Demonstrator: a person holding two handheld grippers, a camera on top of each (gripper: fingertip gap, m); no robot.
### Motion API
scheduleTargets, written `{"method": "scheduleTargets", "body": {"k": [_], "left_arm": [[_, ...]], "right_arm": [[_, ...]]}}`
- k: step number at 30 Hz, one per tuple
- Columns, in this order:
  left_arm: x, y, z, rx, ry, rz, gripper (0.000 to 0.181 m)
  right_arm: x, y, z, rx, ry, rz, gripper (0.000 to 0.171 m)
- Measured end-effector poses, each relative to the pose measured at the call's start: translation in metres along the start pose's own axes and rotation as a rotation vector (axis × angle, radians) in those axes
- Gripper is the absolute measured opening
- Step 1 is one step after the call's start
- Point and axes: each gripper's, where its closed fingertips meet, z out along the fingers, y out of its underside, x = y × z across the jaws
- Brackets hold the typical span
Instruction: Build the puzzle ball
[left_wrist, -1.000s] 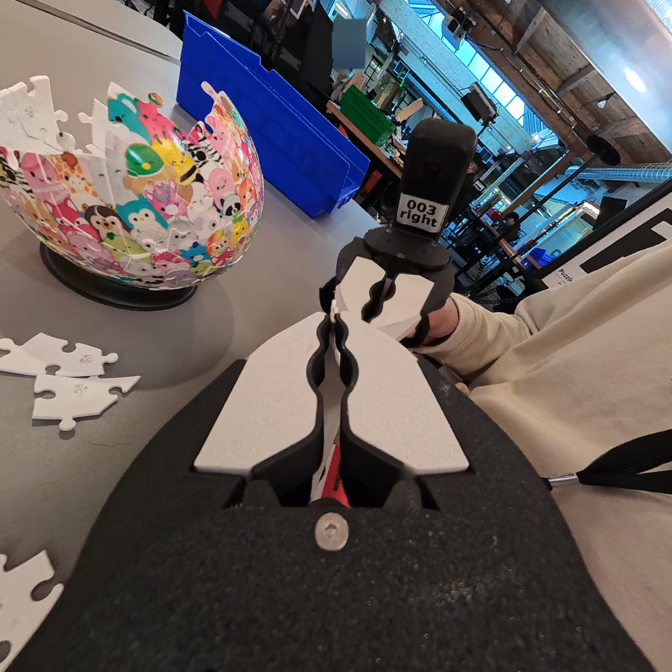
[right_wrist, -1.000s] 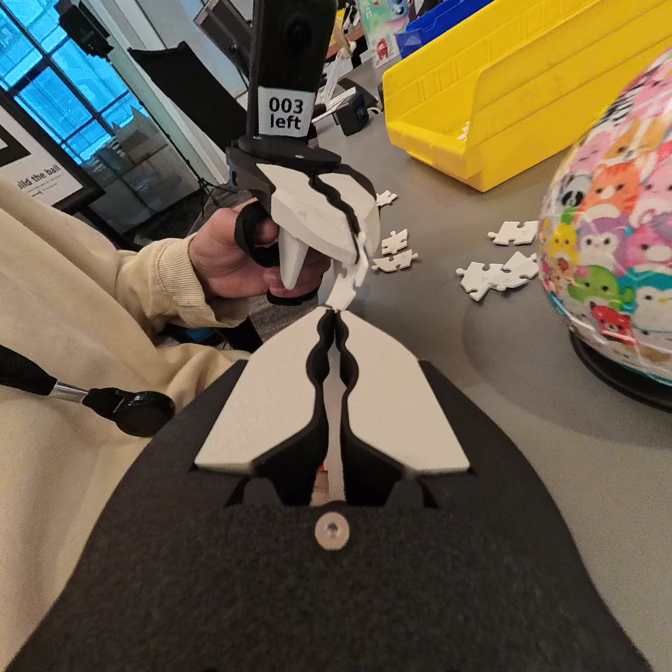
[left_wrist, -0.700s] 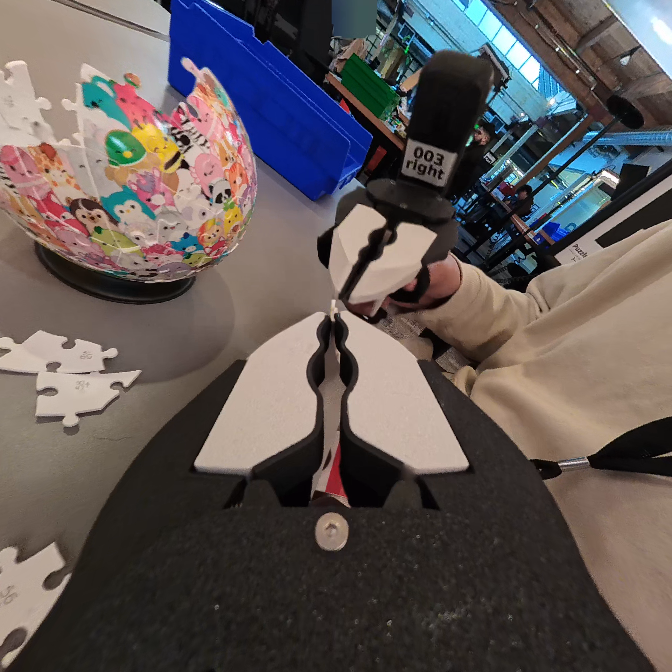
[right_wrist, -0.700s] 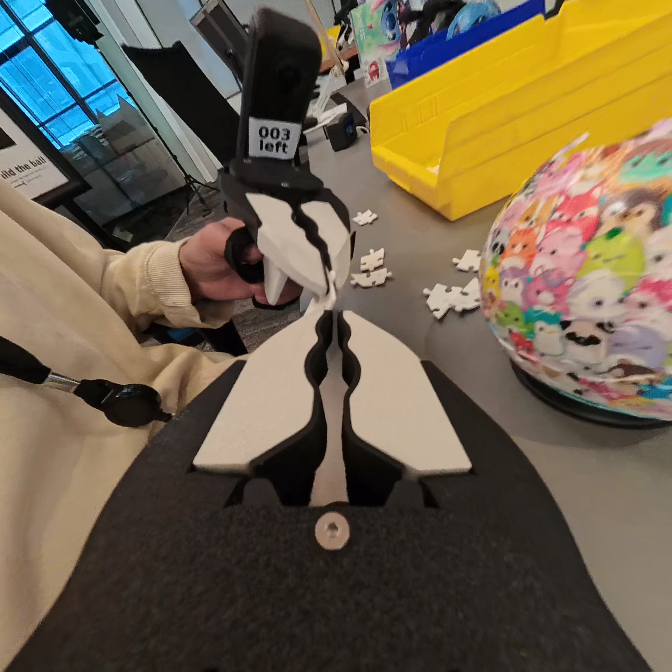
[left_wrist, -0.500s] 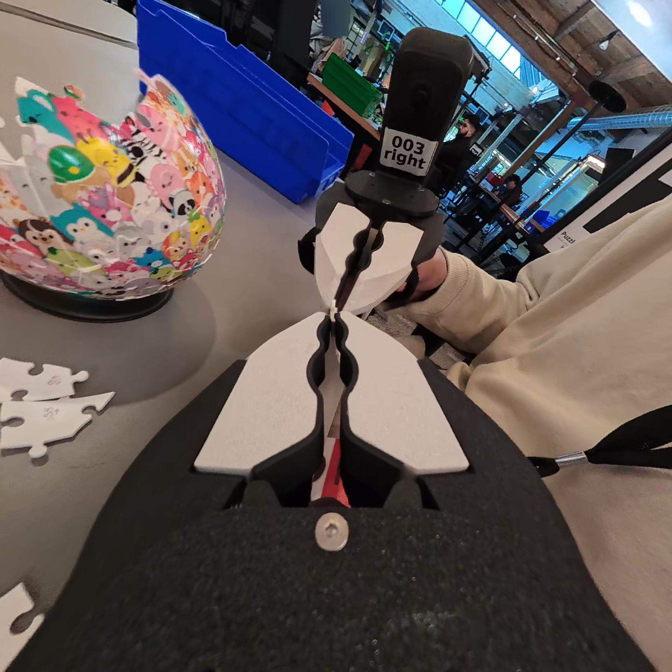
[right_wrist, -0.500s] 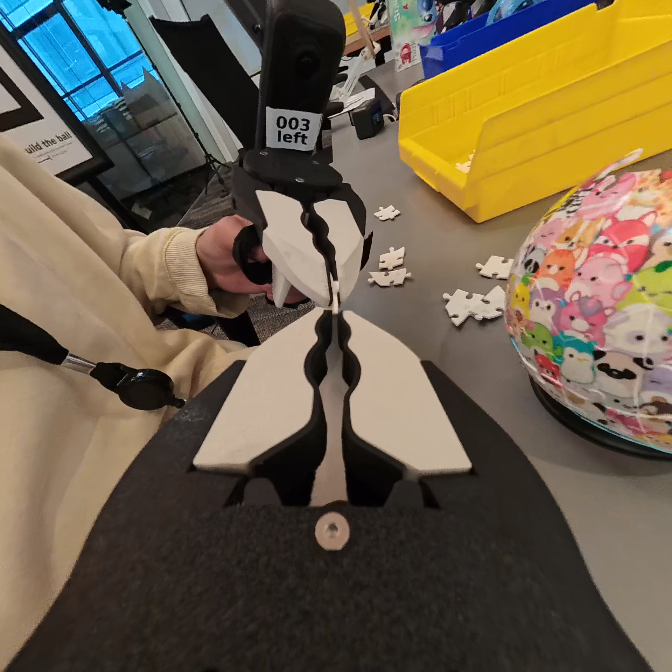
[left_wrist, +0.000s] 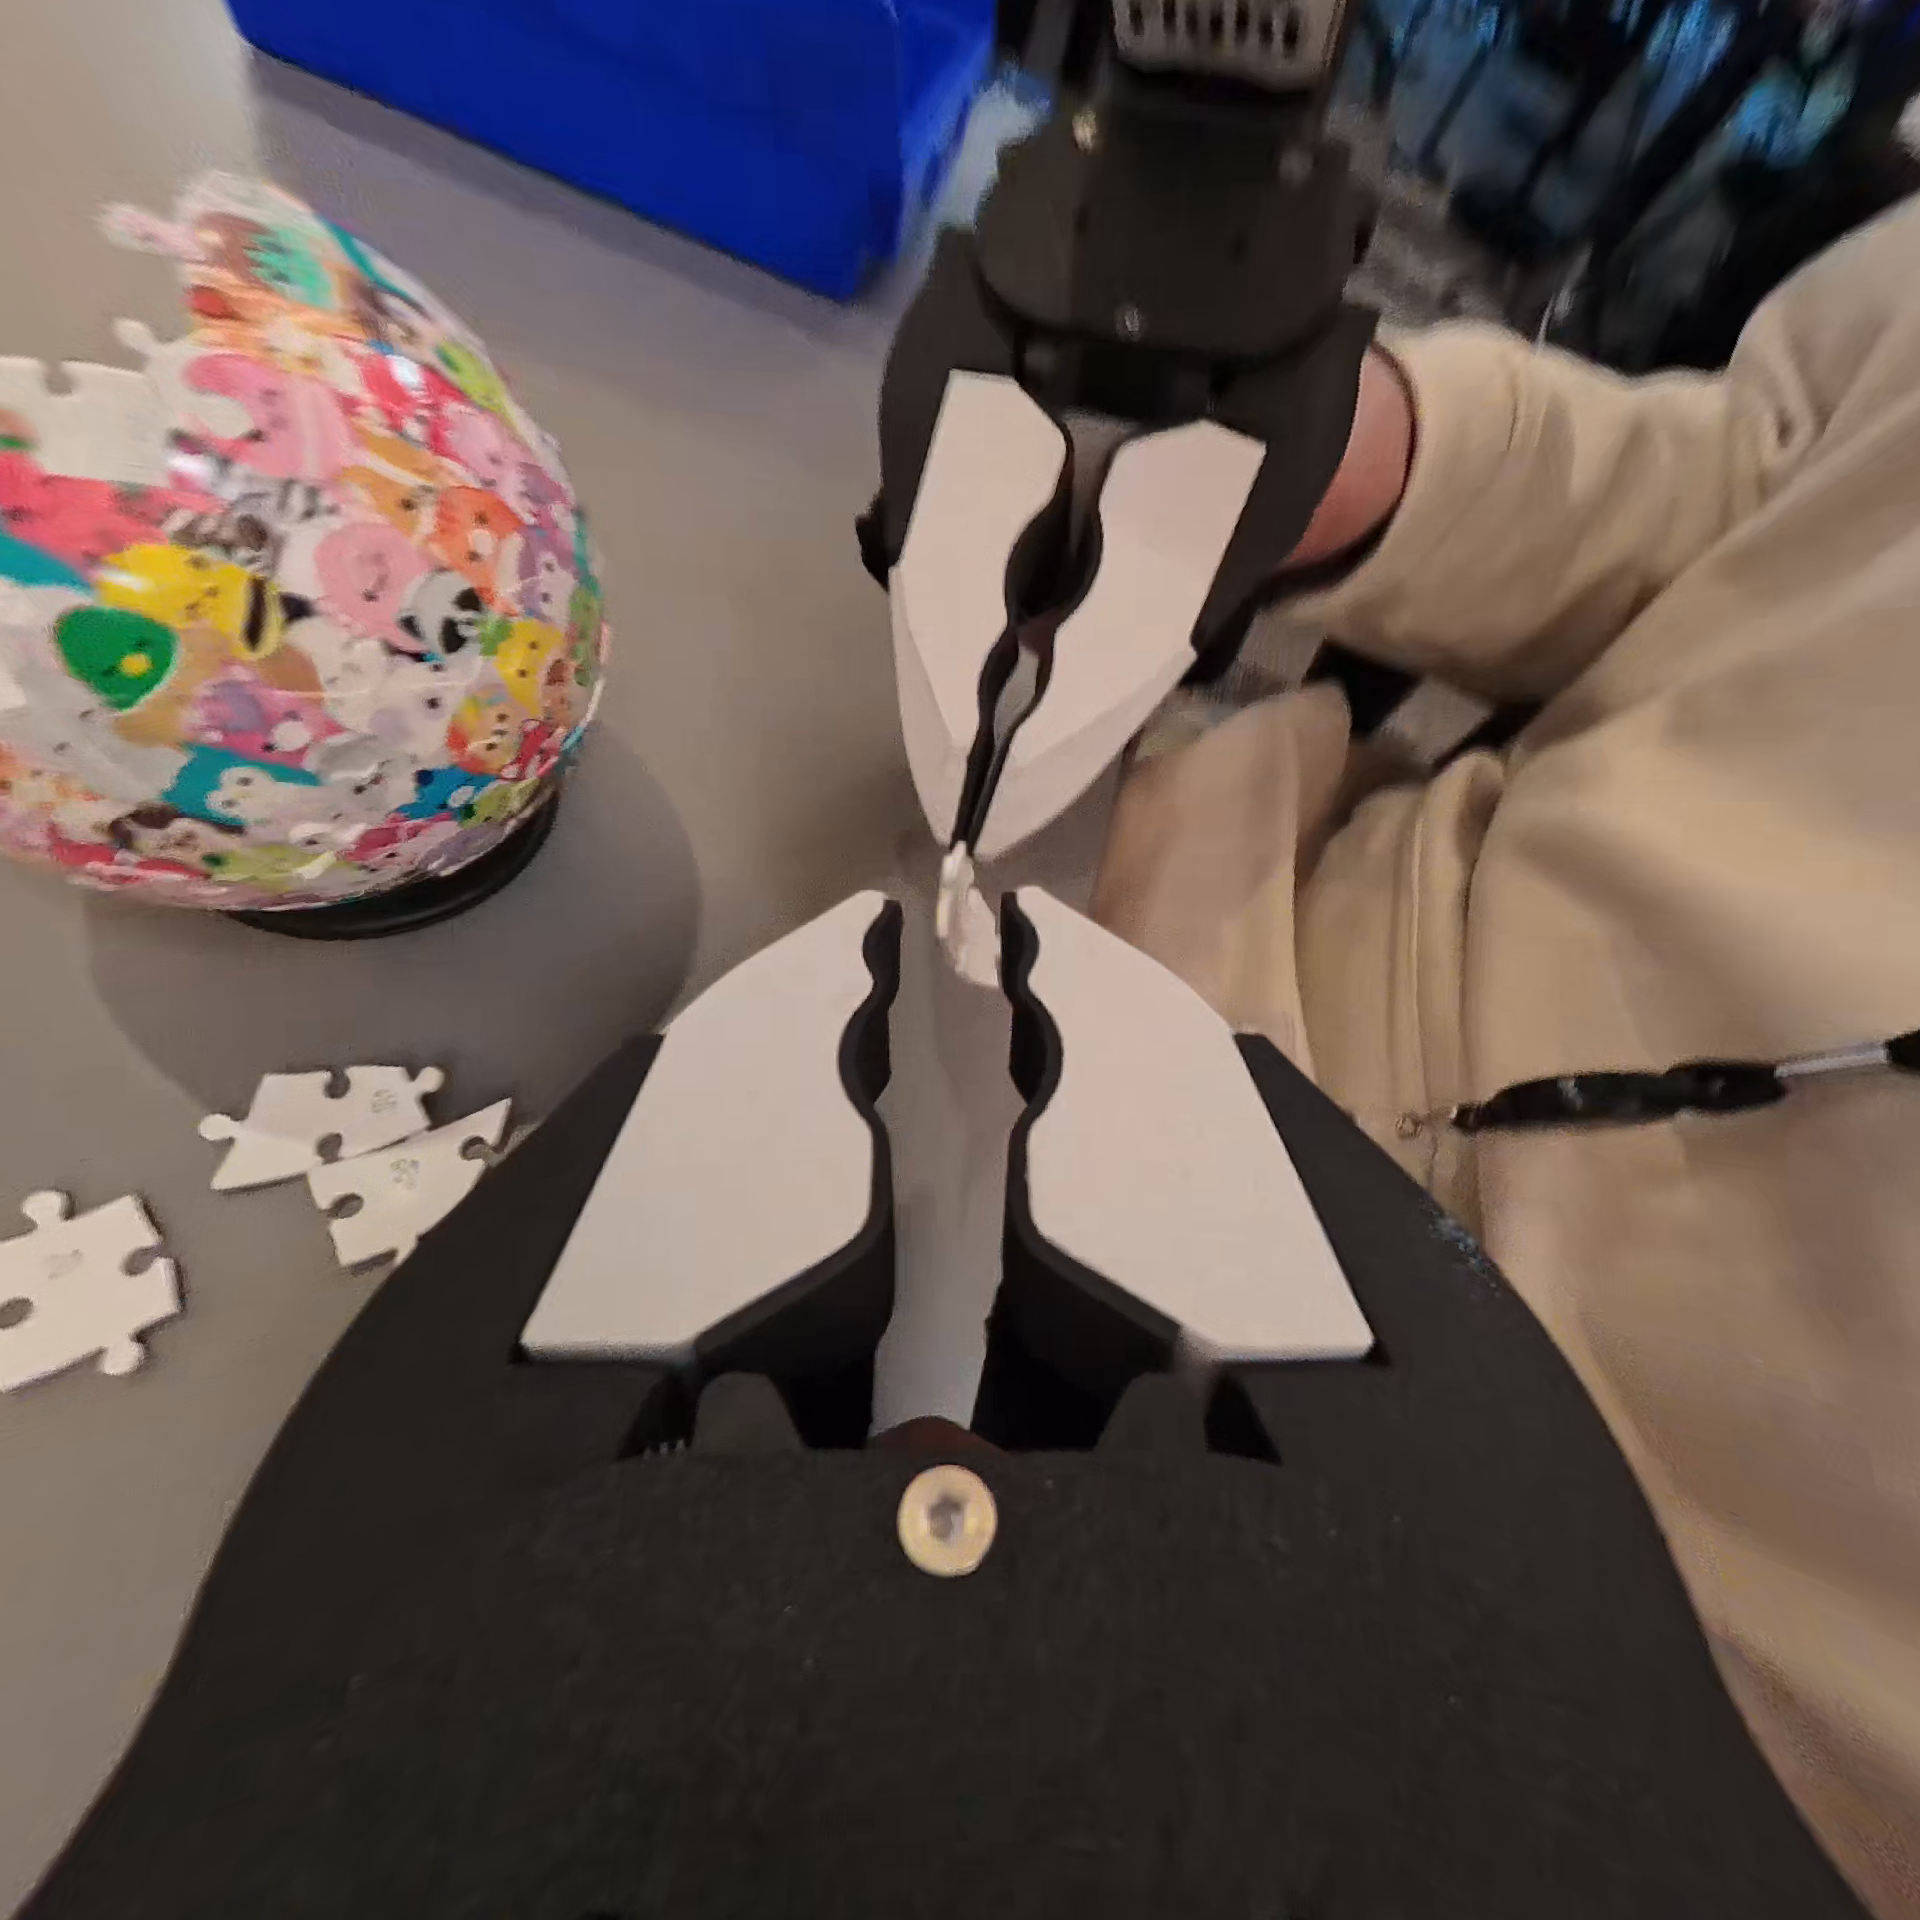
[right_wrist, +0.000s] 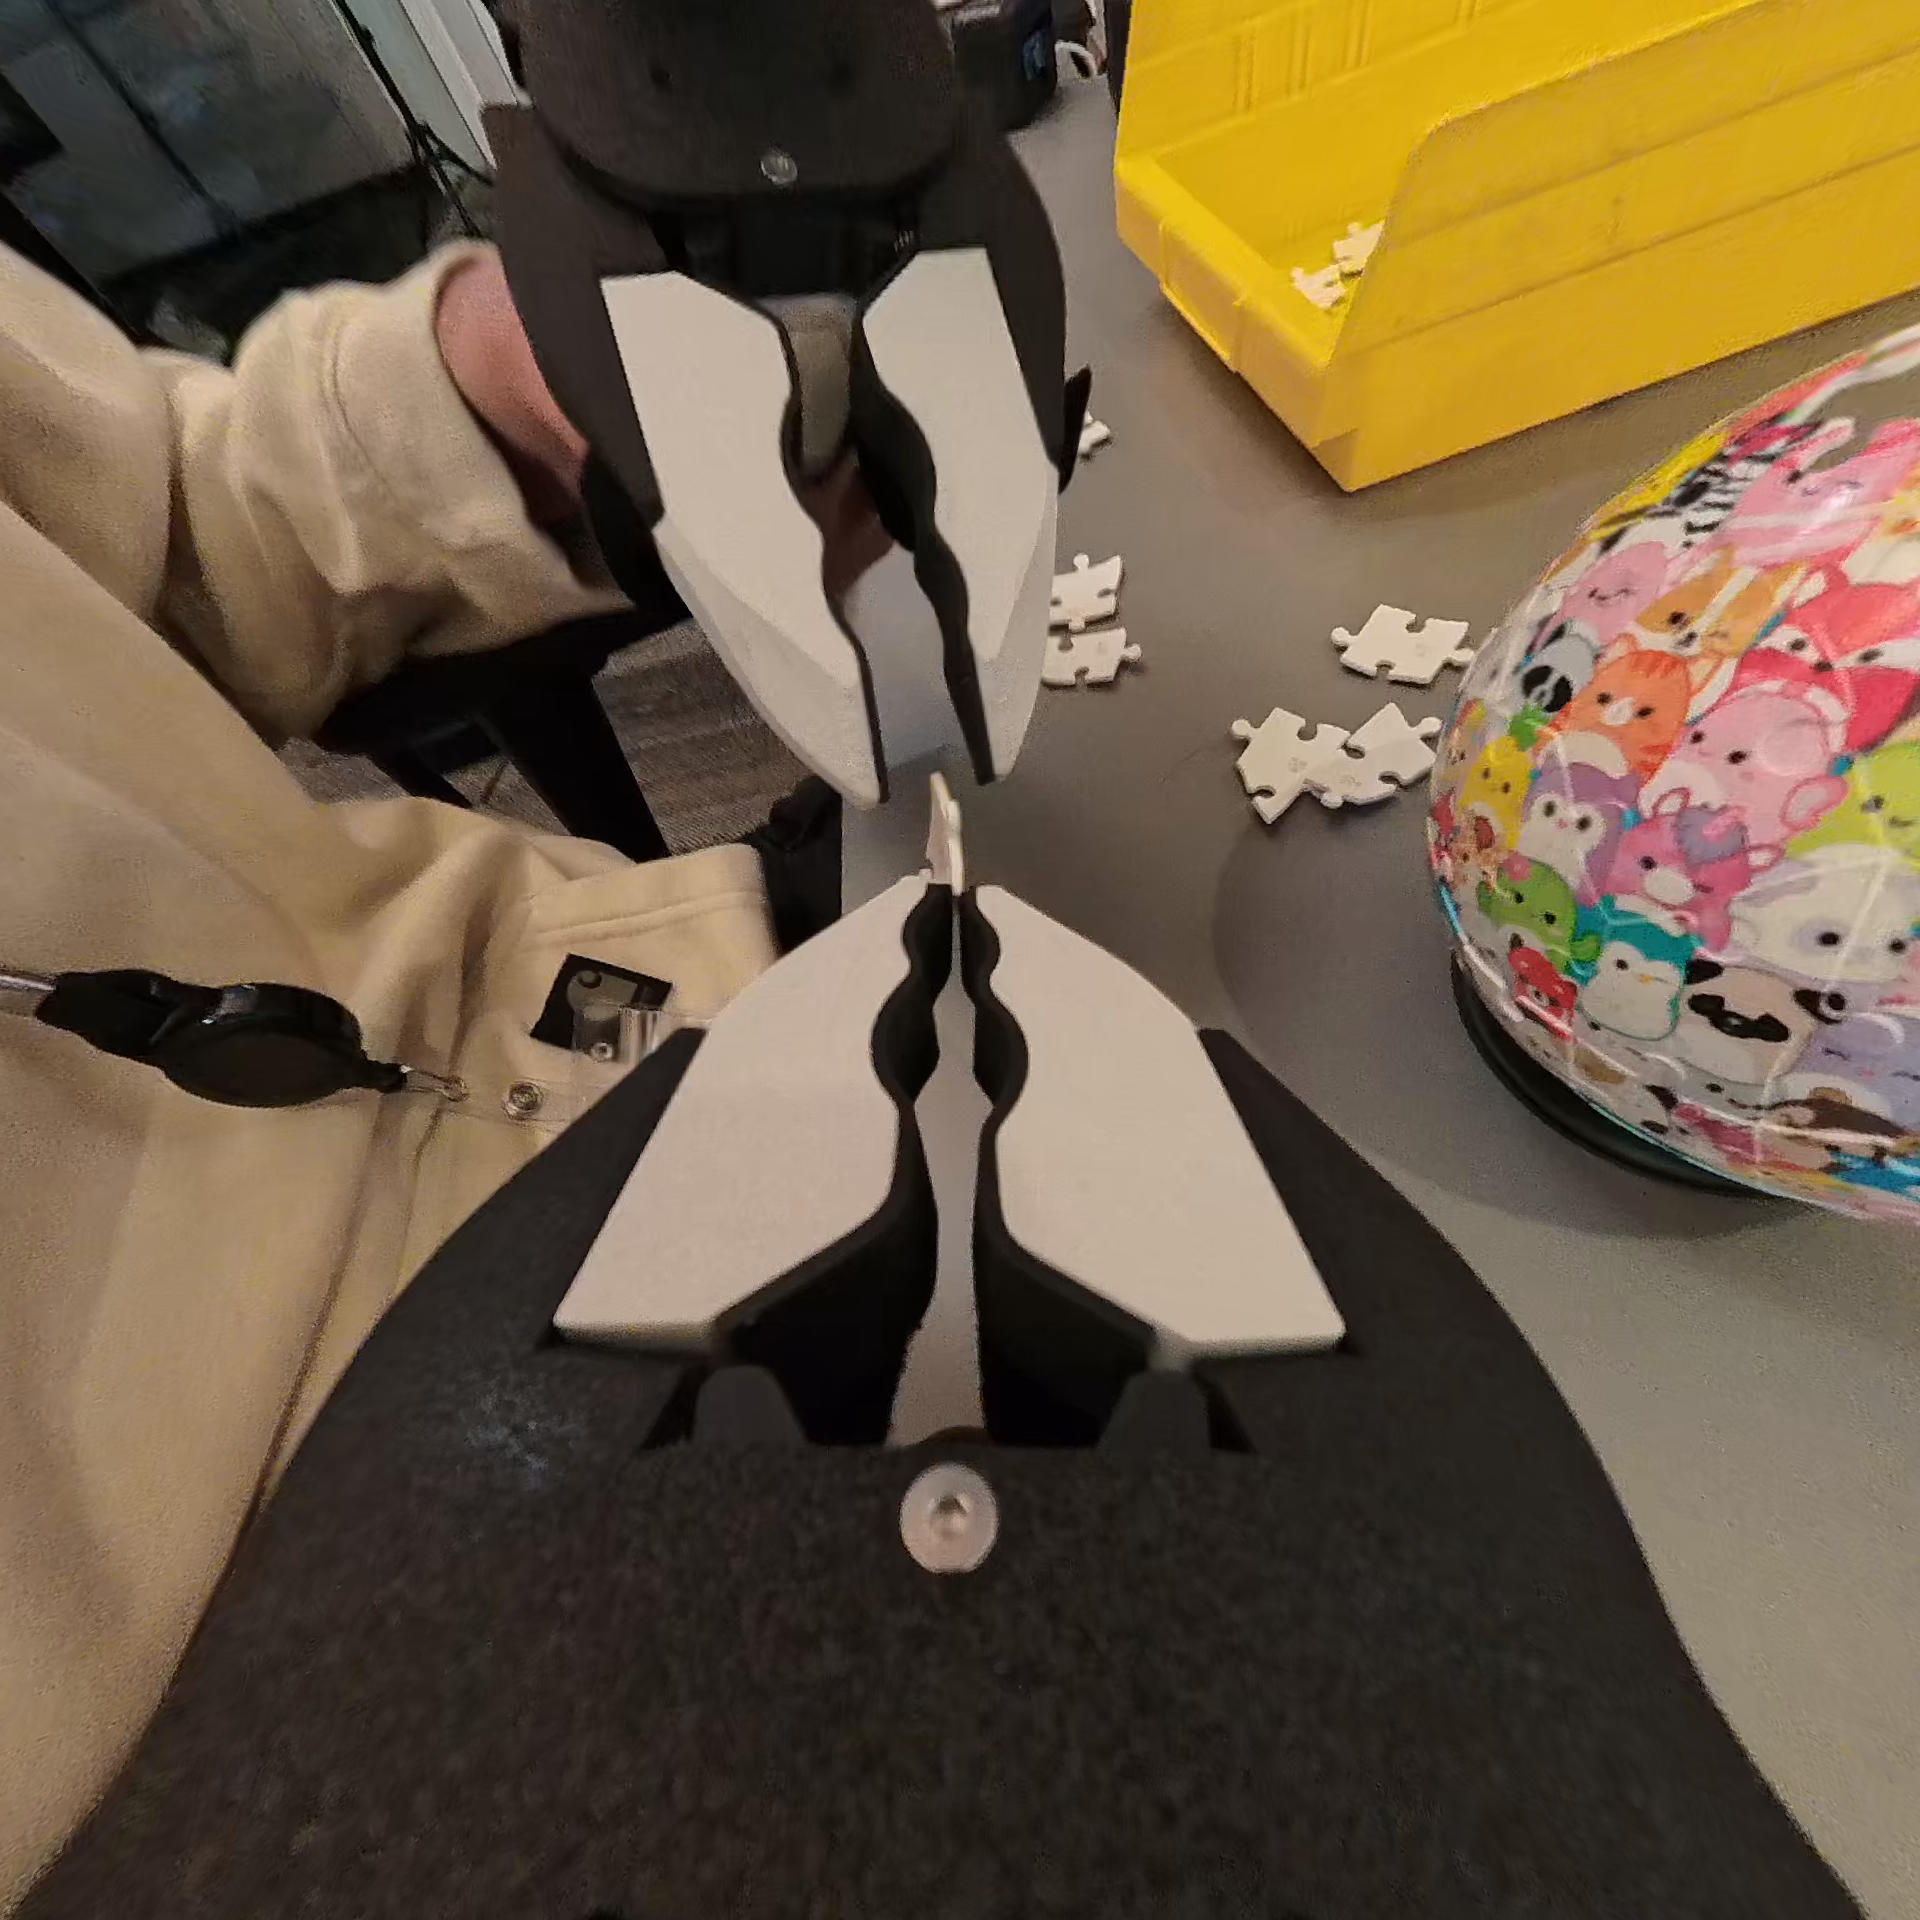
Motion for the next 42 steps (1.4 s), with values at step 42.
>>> {"method": "scheduleTargets", "body": {"k": [42], "left_arm": [[-0.129,-0.145,-0.006,-0.198,-0.159,0.365,0.002]], "right_arm": [[0.118,-0.06,-0.119,0.276,0.449,-0.287,0.028]]}}
